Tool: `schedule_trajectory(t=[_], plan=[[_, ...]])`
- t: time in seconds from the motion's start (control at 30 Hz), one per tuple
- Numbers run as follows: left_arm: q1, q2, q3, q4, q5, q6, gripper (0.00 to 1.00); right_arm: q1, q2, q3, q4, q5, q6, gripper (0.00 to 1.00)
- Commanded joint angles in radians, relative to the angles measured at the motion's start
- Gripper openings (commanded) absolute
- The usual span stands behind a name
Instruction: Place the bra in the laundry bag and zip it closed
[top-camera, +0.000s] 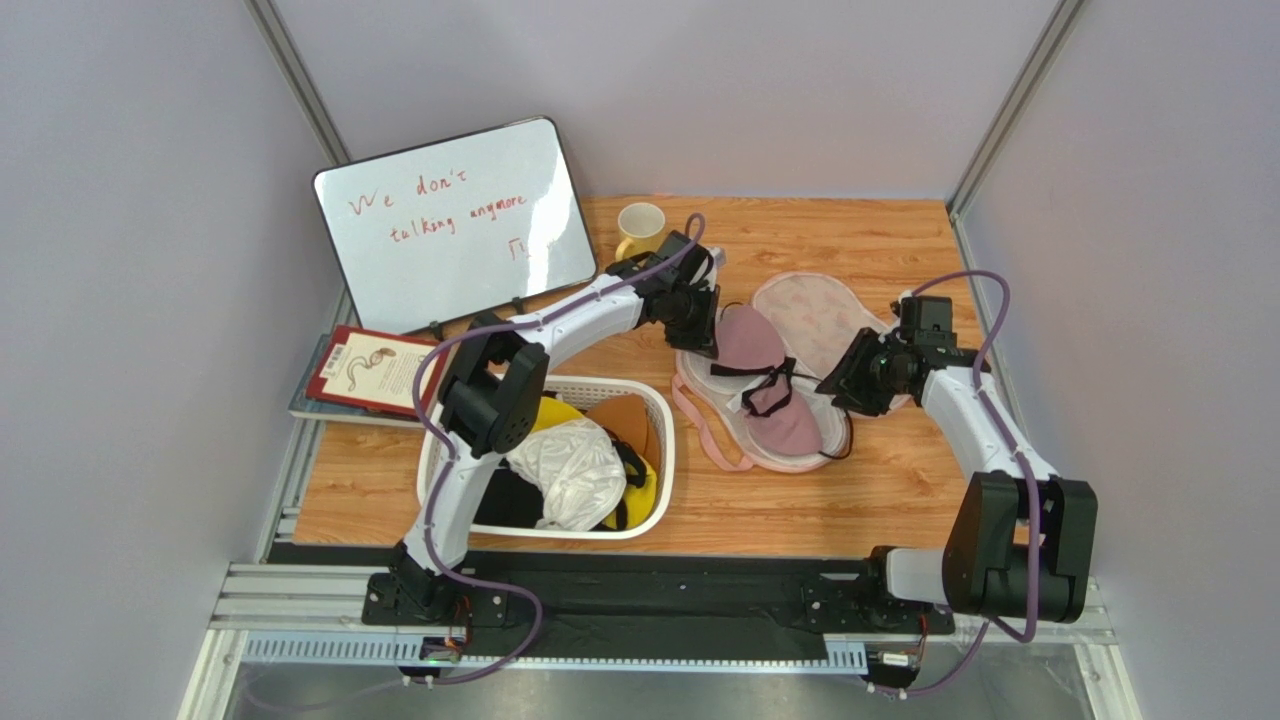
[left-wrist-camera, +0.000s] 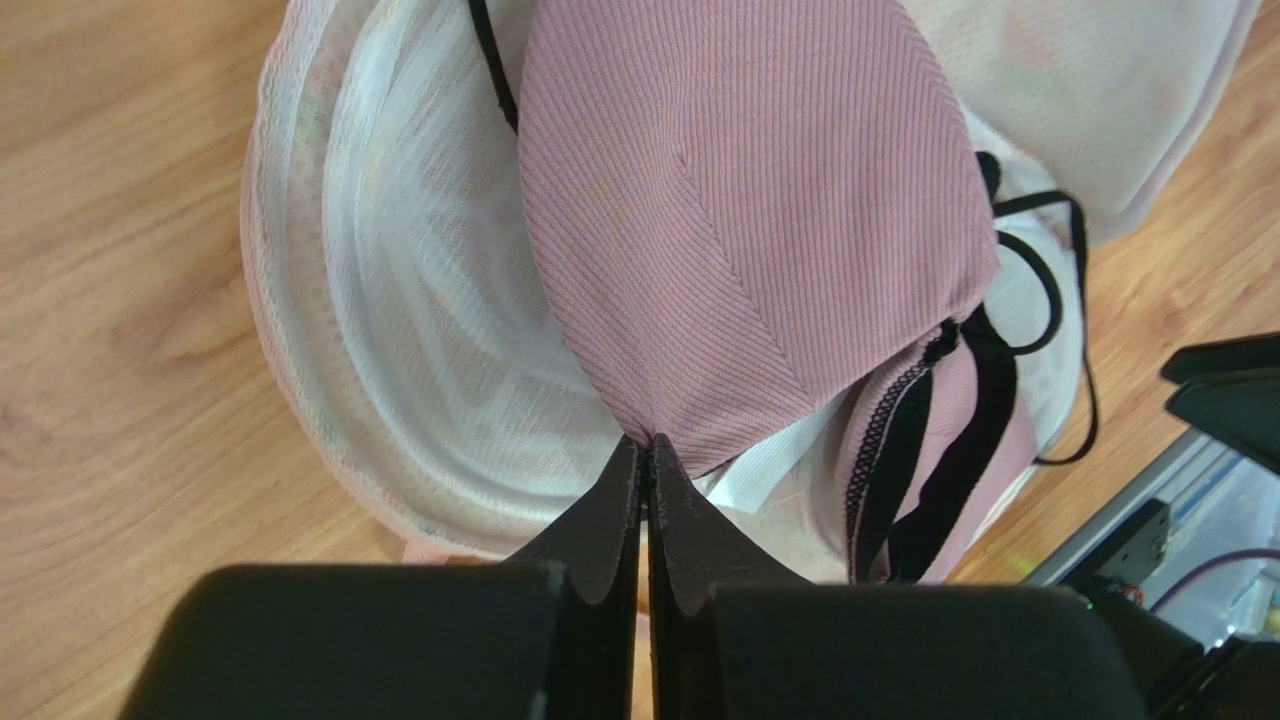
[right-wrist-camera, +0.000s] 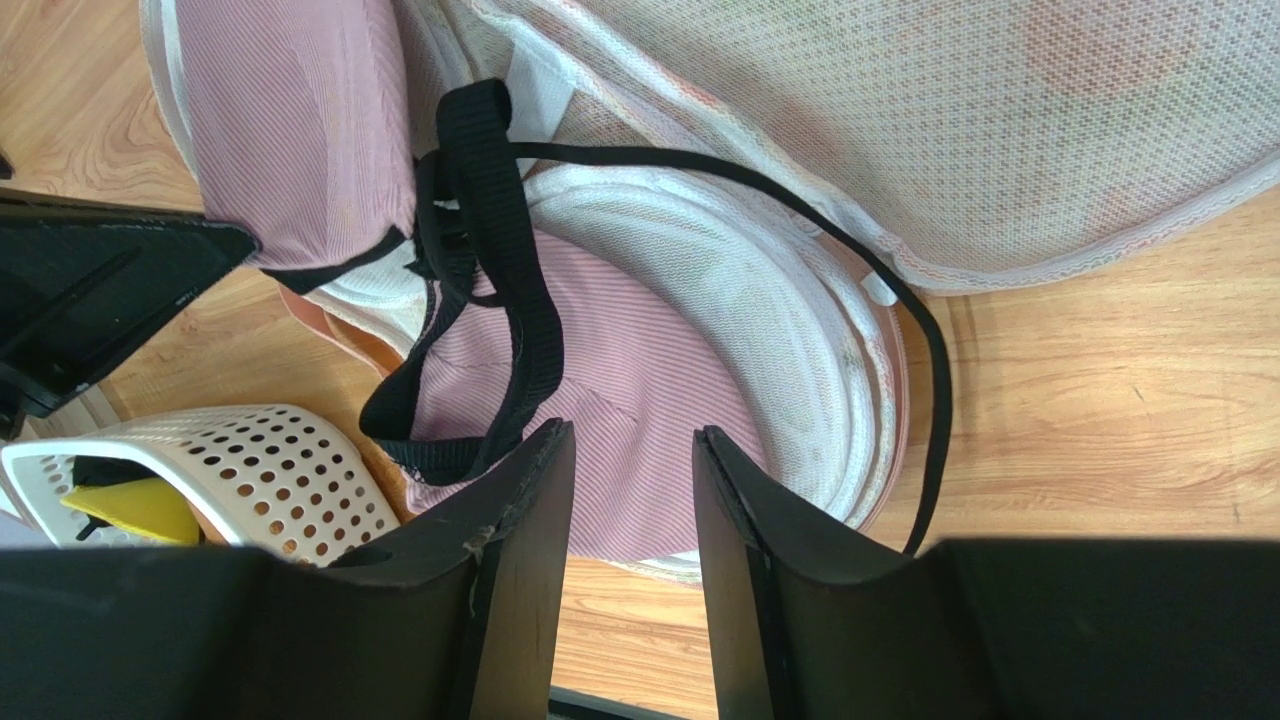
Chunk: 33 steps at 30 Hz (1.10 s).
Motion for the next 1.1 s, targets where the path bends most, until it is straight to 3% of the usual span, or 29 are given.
schedule_trajectory(t=[0.0,0.37,0.83,1.07], plan=[[-0.004,-0.071,-0.002,-0.048,0.003,0.067,0.0,0.007,0.009,0.002,0.016,-0.008,-0.026,0.4],[-0.001,-0.026,0.042,-0.191,-0.001,0.153,0.0,0.047,0.044,0.019,-0.001,0.029,-0.045,0.4],[0.009,0.001,0.077,-0.205,-0.024,0.153,0.0,0.088,0.057,0.01,-0.007,0.078,-0.027,0.41],[0.009,-0.006,0.096,-0.176,-0.063,0.136,0.0,0.131,-0.005,0.004,-0.119,0.139,-0.022,0.47]])
